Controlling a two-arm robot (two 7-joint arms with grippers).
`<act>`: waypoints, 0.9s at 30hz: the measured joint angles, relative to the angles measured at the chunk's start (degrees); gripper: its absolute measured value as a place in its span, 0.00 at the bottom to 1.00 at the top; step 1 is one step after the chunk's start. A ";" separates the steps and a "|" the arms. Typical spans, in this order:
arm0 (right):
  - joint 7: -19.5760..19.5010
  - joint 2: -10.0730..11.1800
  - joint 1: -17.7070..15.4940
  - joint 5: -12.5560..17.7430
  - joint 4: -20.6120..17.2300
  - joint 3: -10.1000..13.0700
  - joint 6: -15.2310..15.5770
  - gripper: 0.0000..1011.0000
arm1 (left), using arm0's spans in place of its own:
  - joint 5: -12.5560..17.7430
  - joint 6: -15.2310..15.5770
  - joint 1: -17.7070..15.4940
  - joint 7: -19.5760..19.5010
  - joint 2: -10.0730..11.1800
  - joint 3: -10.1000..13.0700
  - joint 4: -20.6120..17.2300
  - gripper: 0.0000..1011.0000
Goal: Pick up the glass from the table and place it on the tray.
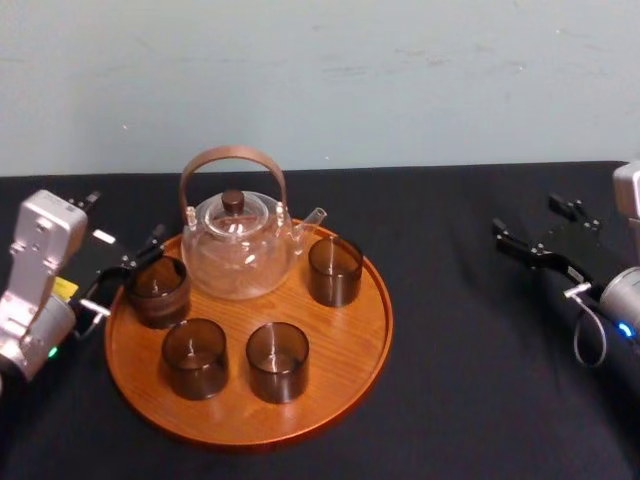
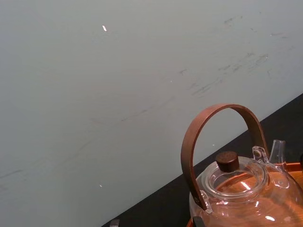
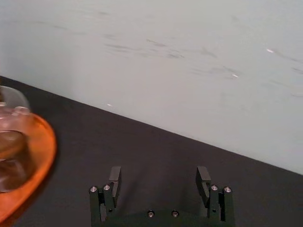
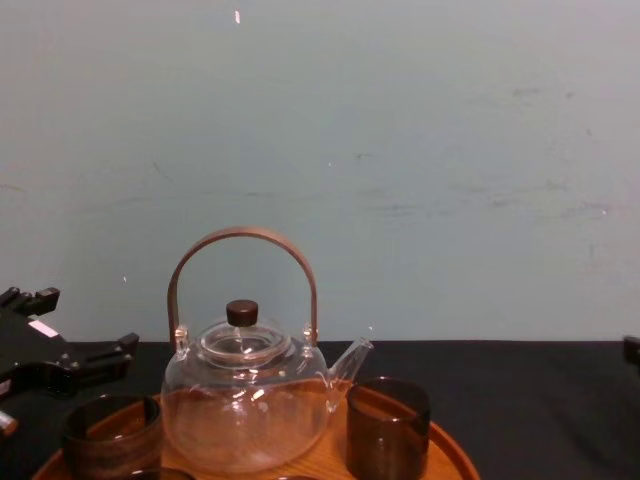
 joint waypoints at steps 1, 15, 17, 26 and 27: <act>-0.31 -0.15 0.01 -0.17 0.31 0.21 -0.04 0.99 | 0.00 0.00 0.00 0.00 0.00 0.00 0.00 0.99; -0.11 -0.09 0.08 -0.22 0.16 0.02 -0.03 0.99 | 0.00 0.00 0.00 0.00 0.00 0.00 0.00 0.99; -0.05 -0.07 0.09 -0.20 0.12 -0.02 -0.02 0.99 | 0.00 -0.01 0.00 0.00 0.00 0.00 0.00 0.99; 0.11 -0.02 0.12 -0.15 -0.01 -0.13 0.02 0.99 | 0.00 0.00 0.00 0.00 0.00 0.00 0.00 0.99; 0.12 -0.01 0.12 -0.15 -0.01 -0.14 0.02 0.99 | 0.00 0.00 0.00 0.00 0.00 0.00 0.00 0.99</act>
